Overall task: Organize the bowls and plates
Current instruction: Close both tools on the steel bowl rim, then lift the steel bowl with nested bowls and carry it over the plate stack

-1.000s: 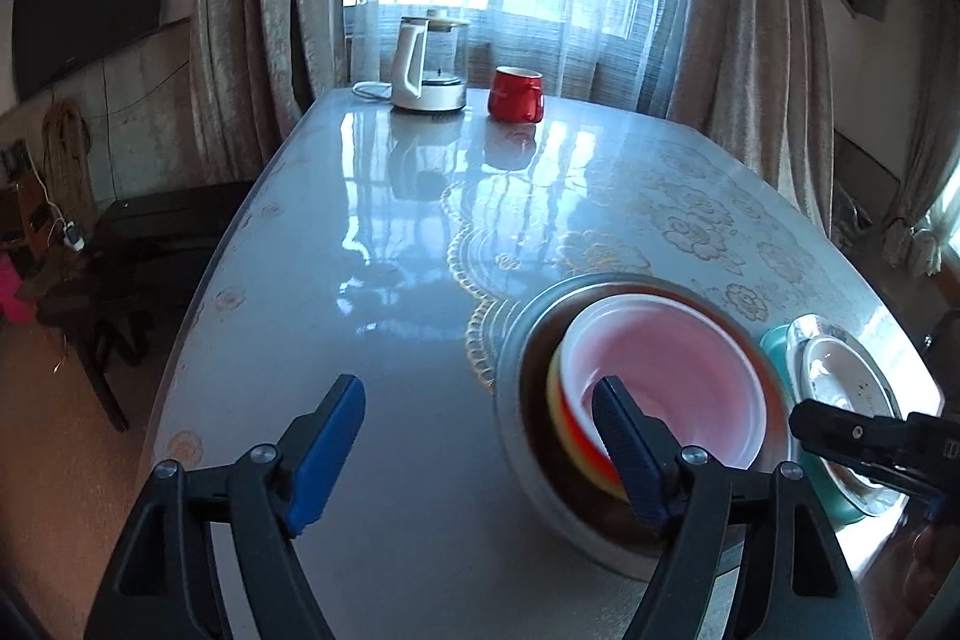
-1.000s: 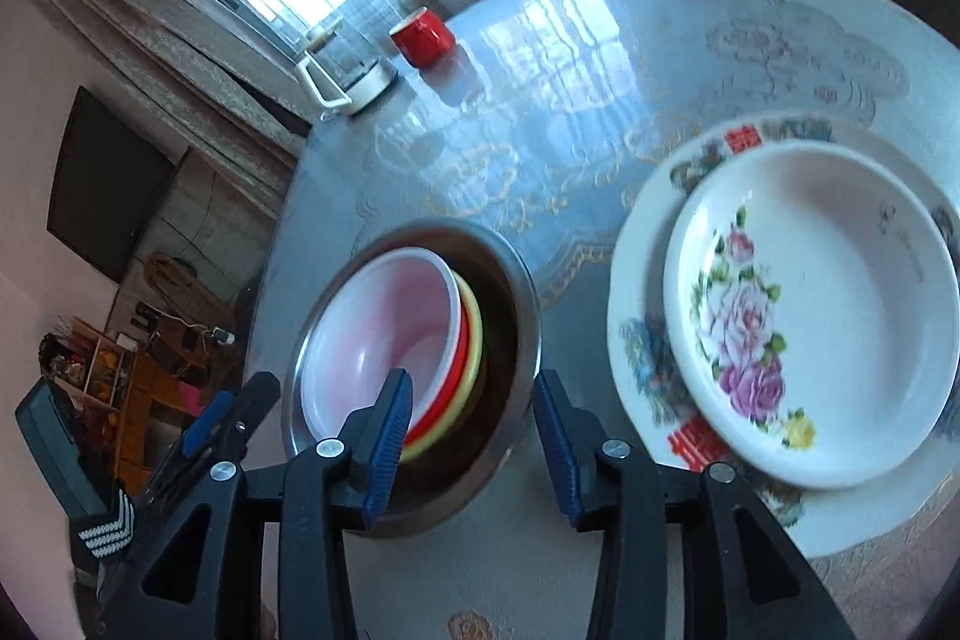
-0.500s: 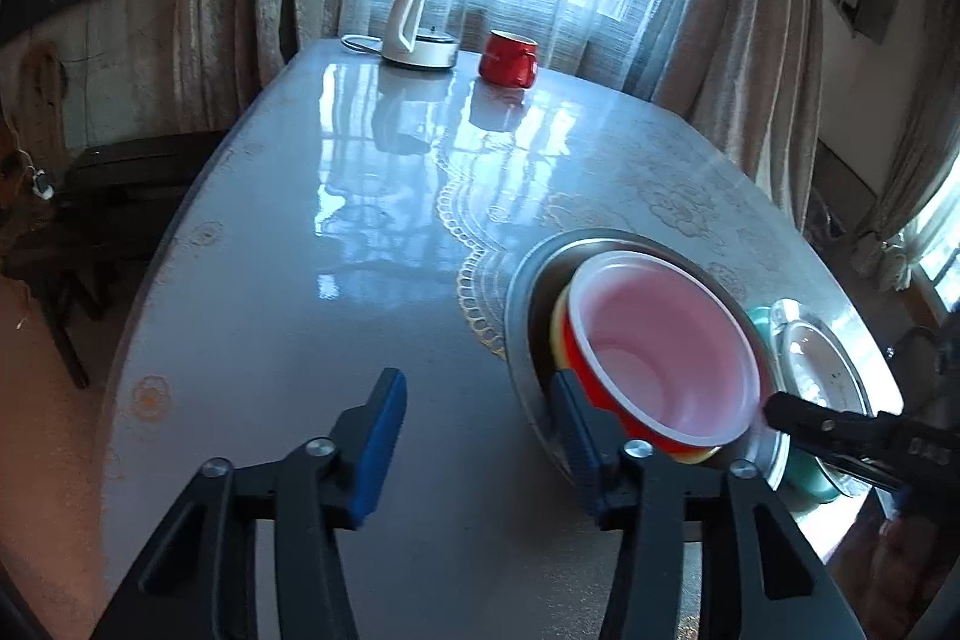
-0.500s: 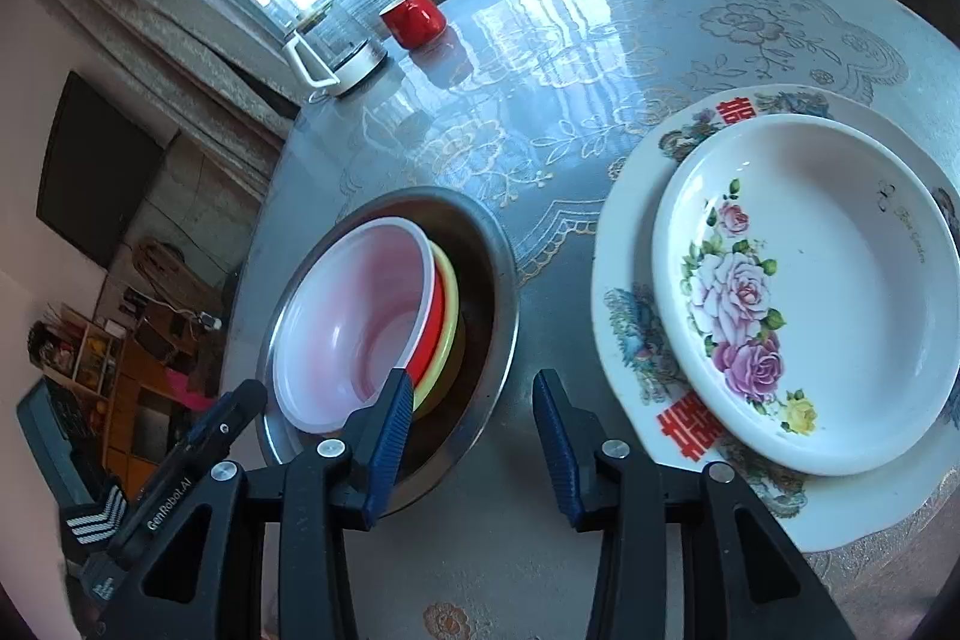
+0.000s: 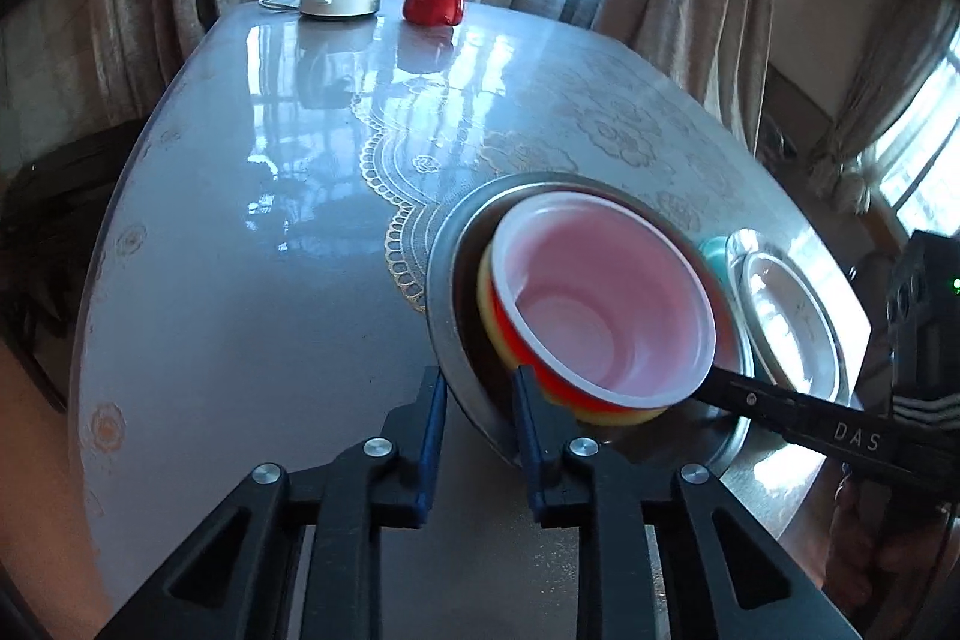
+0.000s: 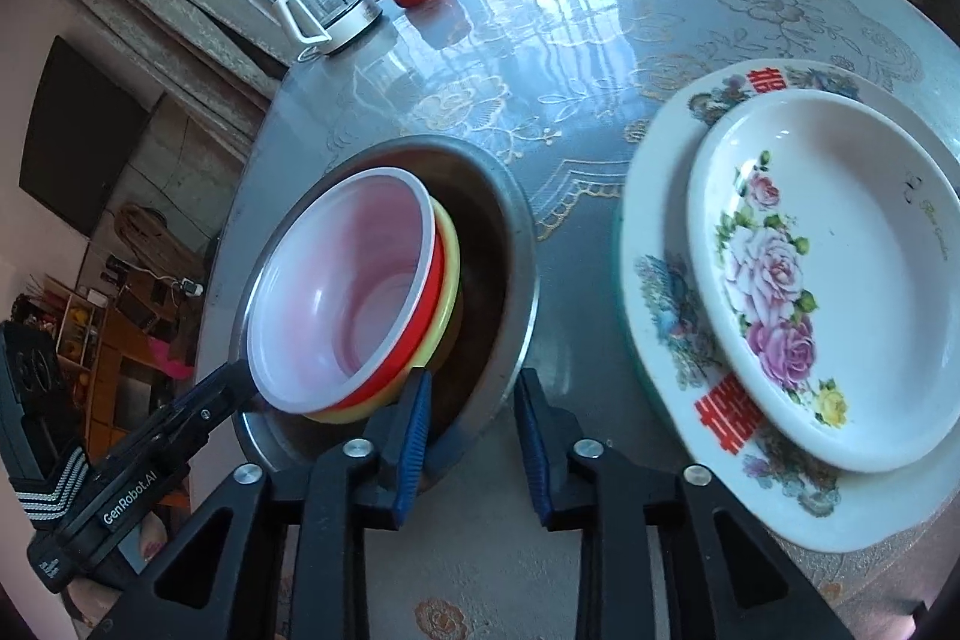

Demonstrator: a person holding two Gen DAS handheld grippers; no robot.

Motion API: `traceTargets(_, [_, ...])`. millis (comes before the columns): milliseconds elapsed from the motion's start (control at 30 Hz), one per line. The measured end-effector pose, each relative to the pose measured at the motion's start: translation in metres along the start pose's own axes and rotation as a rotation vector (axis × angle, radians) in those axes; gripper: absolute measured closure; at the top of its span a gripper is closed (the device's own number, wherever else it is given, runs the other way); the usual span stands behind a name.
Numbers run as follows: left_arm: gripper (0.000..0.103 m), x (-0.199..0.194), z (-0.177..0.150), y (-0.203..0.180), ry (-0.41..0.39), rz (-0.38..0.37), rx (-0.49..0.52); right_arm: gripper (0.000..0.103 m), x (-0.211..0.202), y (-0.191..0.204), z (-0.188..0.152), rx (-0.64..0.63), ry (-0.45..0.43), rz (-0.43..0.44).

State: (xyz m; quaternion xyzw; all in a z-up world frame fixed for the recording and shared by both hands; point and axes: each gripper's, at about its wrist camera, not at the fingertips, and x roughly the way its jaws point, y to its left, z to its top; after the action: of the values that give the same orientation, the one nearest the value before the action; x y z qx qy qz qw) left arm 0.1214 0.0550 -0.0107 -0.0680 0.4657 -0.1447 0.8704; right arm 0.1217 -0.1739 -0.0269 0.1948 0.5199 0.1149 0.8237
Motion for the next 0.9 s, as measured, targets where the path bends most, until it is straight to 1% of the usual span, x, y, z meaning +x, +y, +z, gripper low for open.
traceTargets(33, [0.080, 0.000, 0.001, 0.000, 0.005, 0.002, 0.005, 0.081, 0.002, 0.001, 0.001, -0.001, 0.000, 0.002])
traceTargets(100, [0.080, 0.001, 0.000, 0.000, 0.012, 0.000, 0.008, 0.083, 0.005, 0.003, 0.001, -0.008, -0.002, 0.005])
traceTargets(200, [0.079, 0.001, 0.001, 0.003, 0.018, -0.008, 0.011, 0.083, 0.006, 0.004, 0.002, -0.005, -0.010, -0.005])
traceTargets(267, [0.077, 0.003, 0.002, 0.001, 0.040, -0.014, 0.025, 0.083, 0.008, 0.004, 0.002, 0.001, -0.012, -0.009])
traceTargets(367, [0.075, 0.005, 0.004, -0.004, 0.067, 0.002, 0.063, 0.083, 0.012, 0.007, 0.003, 0.000, -0.010, -0.030])
traceTargets(467, [0.074, 0.006, 0.006, -0.006, 0.086, 0.006, 0.096, 0.083, 0.017, 0.007, 0.005, 0.013, -0.004, -0.027])
traceTargets(567, [0.074, 0.007, 0.008, -0.004, 0.096, -0.012, 0.108, 0.083, 0.019, 0.007, 0.007, 0.024, -0.004, -0.021])
traceTargets(700, [0.076, 0.009, 0.012, 0.004, 0.116, -0.062, 0.067, 0.083, 0.023, 0.004, 0.009, 0.035, -0.003, -0.011])
traceTargets(833, [0.078, 0.010, 0.010, 0.009, 0.130, -0.086, 0.006, 0.083, 0.024, 0.004, 0.007, 0.035, -0.003, -0.013])
traceTargets(900, [0.078, 0.010, 0.010, 0.007, 0.137, -0.083, -0.004, 0.083, 0.024, 0.005, 0.007, 0.032, -0.003, -0.018])
